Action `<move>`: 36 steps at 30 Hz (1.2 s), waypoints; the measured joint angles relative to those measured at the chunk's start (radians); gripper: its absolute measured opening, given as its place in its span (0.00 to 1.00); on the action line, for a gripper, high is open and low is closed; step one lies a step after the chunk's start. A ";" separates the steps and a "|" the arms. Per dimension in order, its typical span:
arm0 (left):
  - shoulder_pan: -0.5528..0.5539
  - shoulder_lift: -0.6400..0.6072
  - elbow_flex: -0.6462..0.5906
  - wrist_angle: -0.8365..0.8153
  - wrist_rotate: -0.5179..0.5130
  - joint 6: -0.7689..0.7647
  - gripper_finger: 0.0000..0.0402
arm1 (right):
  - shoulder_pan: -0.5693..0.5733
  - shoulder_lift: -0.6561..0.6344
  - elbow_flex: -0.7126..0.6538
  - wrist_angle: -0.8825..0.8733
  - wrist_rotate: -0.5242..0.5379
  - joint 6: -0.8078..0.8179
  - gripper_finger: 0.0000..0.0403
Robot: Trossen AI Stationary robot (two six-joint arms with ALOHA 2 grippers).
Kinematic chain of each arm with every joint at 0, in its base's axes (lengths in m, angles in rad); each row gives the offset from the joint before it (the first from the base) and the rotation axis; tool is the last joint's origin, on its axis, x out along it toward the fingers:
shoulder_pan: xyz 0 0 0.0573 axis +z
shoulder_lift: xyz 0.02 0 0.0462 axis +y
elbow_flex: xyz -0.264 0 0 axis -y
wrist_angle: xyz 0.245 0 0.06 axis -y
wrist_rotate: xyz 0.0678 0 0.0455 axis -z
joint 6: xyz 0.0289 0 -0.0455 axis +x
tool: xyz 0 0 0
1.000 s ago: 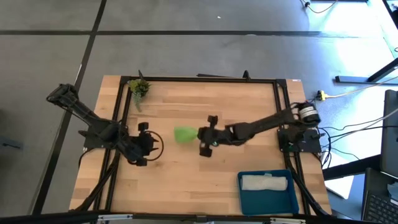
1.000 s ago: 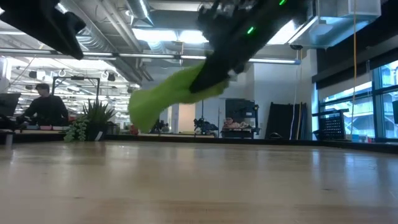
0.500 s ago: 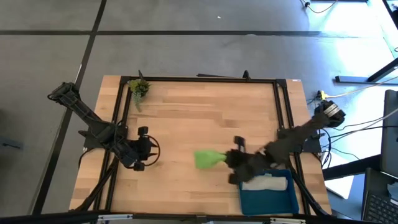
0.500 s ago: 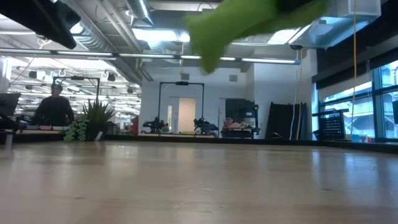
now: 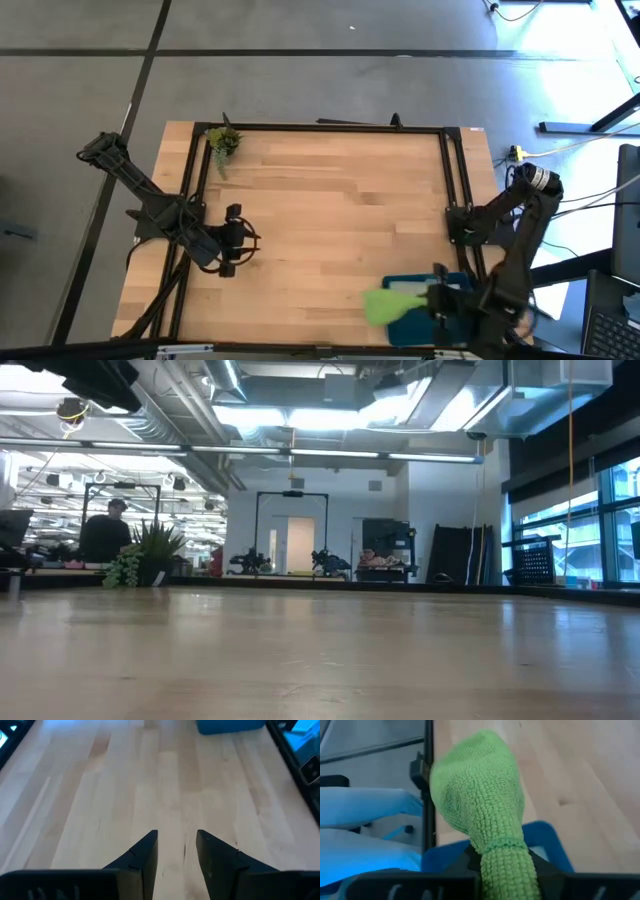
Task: Roll microfiber towels into tight, uniform cylinder then place into a basket
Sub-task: Put the green towel into the blue bin
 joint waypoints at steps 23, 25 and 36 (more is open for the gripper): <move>0.000 0.000 0.000 0.057 0.026 0.072 0.31 | 0.177 0.249 -0.006 -0.055 -0.189 0.479 0.09; 0.000 0.000 0.000 0.057 0.026 0.072 0.31 | 0.177 0.265 -0.006 -0.058 -0.245 0.502 0.09; 0.000 0.000 0.000 0.066 0.027 0.074 0.31 | 0.177 0.303 -0.006 -0.057 -0.303 0.501 0.09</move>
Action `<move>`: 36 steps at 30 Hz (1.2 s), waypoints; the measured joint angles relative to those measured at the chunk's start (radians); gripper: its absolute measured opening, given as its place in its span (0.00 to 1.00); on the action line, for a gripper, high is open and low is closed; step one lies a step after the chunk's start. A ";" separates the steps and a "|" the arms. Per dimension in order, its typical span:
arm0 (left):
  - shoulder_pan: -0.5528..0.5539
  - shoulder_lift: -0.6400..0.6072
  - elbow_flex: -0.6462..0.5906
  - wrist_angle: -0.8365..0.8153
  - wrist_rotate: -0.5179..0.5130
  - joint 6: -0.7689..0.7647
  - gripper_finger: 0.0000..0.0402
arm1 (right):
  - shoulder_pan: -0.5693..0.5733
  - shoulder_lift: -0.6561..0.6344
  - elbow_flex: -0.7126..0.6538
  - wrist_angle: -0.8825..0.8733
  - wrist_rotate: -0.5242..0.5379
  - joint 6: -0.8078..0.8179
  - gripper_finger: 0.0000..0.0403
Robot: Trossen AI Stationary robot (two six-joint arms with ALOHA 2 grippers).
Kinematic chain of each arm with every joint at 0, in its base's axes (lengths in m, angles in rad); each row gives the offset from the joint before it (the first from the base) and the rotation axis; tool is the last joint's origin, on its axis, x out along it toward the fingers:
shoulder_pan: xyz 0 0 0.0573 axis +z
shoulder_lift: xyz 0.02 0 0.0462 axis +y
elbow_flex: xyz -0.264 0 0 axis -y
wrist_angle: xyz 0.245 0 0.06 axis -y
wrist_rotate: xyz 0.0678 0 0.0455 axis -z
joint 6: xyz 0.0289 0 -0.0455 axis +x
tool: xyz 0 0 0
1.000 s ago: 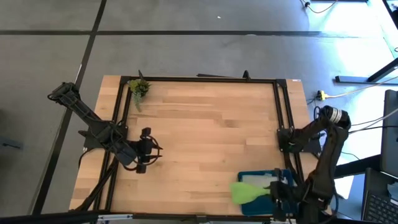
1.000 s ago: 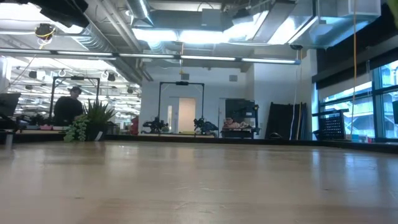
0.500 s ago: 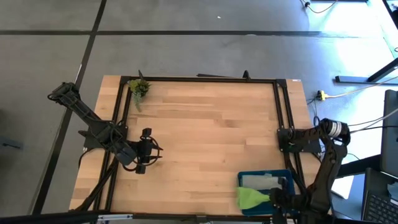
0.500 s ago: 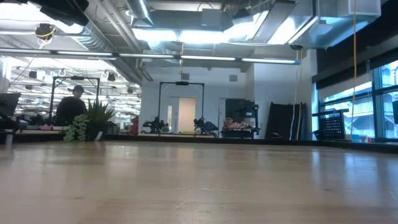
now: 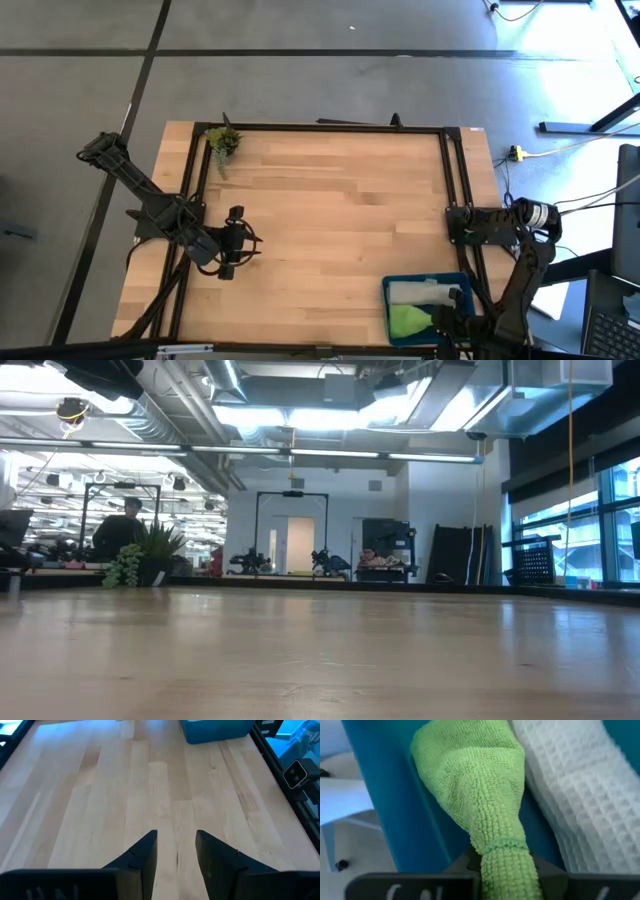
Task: Roll microfiber towels into tight, uniform cylinder then place into a basket
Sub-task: Put the green towel into the blue bin
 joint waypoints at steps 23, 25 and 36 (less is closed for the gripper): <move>0.000 0.000 0.000 0.005 0.000 -0.001 0.31 | -0.056 0.000 0.000 0.009 -0.126 -0.007 0.50; 0.000 0.000 0.000 0.005 0.000 -0.001 0.31 | -0.067 0.000 0.000 -0.001 -0.129 -0.007 0.55; 0.000 0.000 0.000 0.005 0.000 -0.002 0.31 | -0.144 0.000 0.001 -0.009 -0.388 -0.060 0.66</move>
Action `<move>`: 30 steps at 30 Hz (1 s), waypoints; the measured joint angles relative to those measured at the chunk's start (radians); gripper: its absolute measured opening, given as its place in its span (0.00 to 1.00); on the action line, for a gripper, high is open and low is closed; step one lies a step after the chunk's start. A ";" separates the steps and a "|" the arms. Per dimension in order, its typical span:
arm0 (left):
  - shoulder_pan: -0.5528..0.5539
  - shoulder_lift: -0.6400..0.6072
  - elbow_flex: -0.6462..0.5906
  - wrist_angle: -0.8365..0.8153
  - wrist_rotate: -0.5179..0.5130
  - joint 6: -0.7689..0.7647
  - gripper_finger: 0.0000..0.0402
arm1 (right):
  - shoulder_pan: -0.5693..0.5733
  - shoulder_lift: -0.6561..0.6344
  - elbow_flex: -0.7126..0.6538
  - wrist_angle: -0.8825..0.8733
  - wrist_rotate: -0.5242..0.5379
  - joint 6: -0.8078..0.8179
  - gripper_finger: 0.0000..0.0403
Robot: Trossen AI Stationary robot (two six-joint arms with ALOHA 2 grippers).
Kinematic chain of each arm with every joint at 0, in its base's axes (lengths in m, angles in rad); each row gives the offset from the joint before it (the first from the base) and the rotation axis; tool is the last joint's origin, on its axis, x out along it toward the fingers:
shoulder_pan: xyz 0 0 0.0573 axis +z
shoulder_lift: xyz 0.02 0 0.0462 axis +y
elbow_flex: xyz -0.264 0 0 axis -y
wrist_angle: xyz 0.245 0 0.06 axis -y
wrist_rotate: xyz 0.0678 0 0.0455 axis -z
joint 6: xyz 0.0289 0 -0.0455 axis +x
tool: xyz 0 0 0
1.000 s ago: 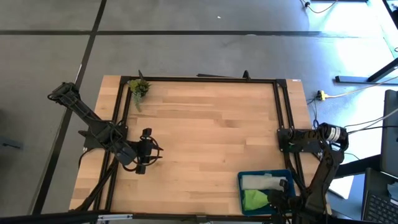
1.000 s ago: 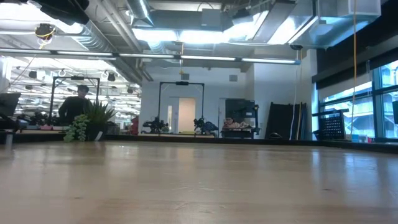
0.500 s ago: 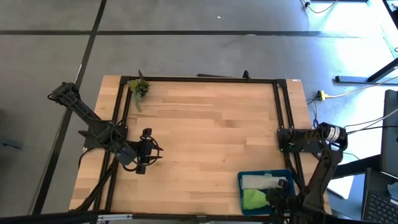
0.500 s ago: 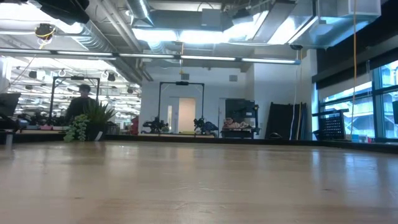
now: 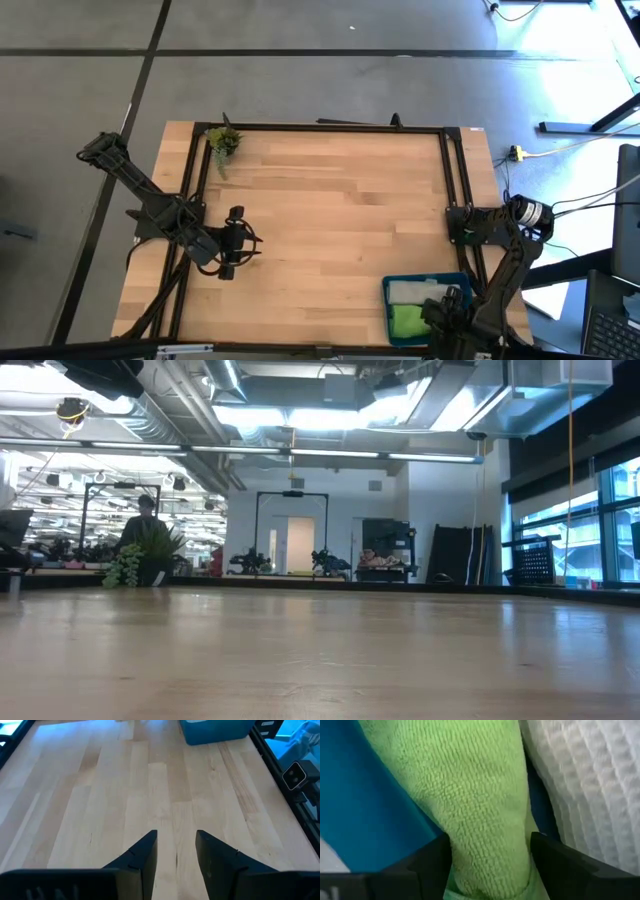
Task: Roll microfiber towels into tight, uniform cylinder then place into a basket
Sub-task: Put the green towel into the blue bin, then return to Home Position
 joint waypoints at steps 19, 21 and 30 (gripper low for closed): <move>0.000 0.000 0.000 0.001 0.001 -0.048 0.31 | -0.052 -0.001 0.238 -0.336 0.133 -0.068 0.66; 0.000 0.000 0.000 0.002 0.001 -0.079 0.31 | -0.082 -0.001 0.281 -0.413 0.222 -0.112 0.66; 0.012 -0.003 0.000 0.013 -0.040 0.047 0.25 | -0.278 -0.096 0.357 -0.687 0.565 -0.358 0.49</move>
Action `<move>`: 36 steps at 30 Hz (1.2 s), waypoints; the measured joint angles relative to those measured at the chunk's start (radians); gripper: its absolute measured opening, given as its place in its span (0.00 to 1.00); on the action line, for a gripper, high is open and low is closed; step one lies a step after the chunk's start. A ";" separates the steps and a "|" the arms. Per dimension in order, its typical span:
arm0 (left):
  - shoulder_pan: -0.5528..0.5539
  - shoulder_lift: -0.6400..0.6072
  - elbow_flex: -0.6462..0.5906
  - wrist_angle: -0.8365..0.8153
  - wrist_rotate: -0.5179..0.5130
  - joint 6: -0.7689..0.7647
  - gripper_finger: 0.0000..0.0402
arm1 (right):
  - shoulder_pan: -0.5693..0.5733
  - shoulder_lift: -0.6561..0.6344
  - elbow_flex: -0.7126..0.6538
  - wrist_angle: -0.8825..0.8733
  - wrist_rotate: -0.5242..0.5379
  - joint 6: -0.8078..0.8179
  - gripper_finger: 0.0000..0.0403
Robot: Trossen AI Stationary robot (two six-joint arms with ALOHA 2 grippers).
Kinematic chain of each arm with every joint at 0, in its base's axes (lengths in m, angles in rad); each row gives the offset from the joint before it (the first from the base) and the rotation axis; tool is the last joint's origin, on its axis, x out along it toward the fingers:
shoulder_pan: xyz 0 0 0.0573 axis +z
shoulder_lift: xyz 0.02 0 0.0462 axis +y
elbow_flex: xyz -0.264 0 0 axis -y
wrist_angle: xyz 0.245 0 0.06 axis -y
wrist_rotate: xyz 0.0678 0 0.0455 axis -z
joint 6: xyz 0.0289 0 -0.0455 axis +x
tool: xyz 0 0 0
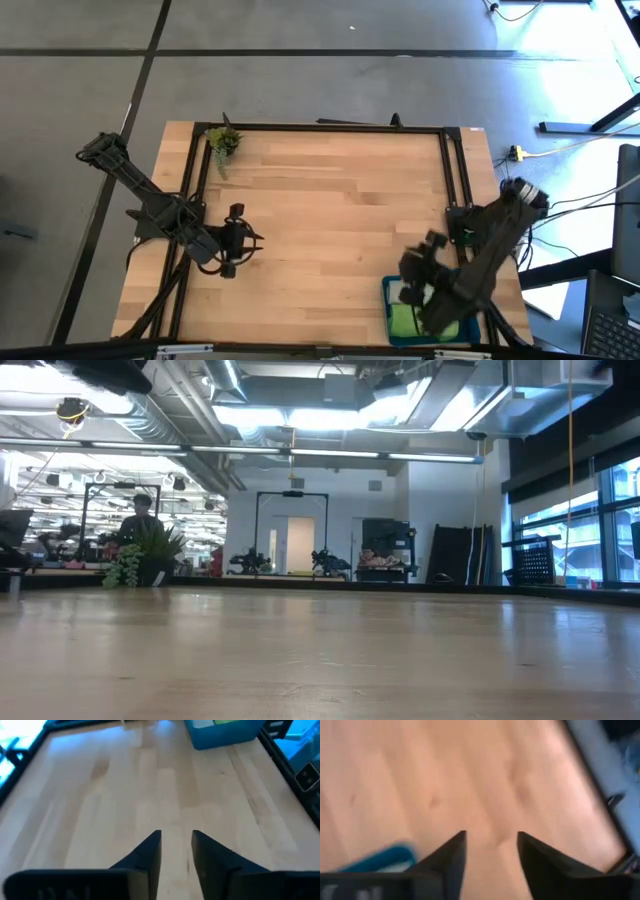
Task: Roll microfiber towels into tight, uniform cylinder then place into a basket
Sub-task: Return to Home Position
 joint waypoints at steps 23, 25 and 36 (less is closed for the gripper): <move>0.312 -0.421 -0.138 0.186 0.247 0.425 0.00 | -0.407 -0.917 -0.795 1.303 -0.306 -1.281 0.01; 0.340 -0.471 -0.197 0.228 0.254 0.424 0.00 | -0.443 -0.981 -0.871 1.357 -0.357 -1.303 0.01; 0.397 -0.814 -0.465 0.312 0.266 0.391 0.00 | -0.521 -1.291 -1.149 1.448 -0.430 -1.290 0.01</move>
